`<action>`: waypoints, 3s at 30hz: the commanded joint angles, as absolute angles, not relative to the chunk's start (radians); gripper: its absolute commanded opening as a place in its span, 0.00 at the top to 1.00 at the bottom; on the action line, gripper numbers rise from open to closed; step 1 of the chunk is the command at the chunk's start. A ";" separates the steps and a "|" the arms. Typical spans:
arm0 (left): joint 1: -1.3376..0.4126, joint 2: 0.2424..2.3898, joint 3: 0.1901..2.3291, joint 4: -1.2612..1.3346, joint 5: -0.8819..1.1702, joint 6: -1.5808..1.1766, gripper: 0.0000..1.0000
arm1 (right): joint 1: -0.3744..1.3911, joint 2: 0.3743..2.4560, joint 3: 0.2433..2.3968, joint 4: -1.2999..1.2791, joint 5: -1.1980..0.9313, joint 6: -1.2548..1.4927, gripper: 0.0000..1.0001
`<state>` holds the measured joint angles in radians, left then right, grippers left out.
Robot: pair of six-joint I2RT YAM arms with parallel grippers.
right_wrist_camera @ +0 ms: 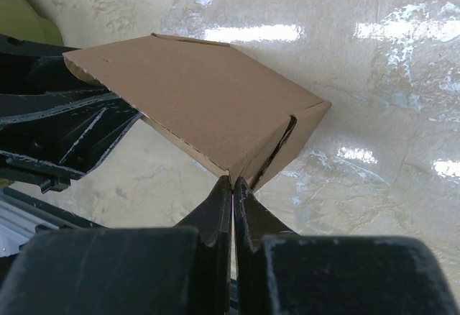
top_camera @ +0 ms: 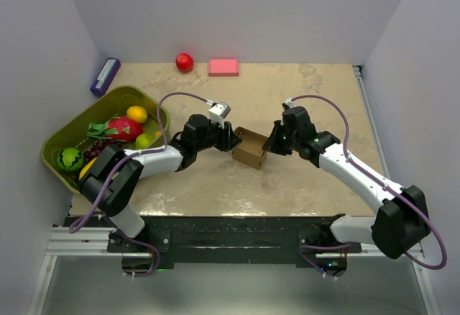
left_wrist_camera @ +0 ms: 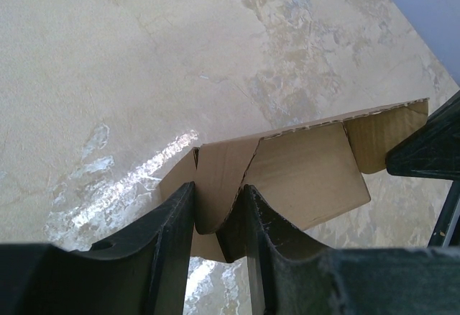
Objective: Fold the paper box
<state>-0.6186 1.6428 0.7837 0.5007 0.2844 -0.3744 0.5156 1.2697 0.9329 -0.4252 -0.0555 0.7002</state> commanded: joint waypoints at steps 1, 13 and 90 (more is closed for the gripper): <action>-0.624 1.680 0.790 0.420 0.267 -0.327 0.64 | 0.506 1.258 0.951 -0.344 -0.075 0.716 1.00; -0.626 1.680 0.801 0.417 0.268 -0.345 0.64 | 0.508 1.247 0.891 -0.414 -0.043 0.667 1.00; -0.715 1.555 0.913 0.201 0.160 -0.333 0.96 | 0.509 1.186 0.974 -0.572 0.121 0.565 0.52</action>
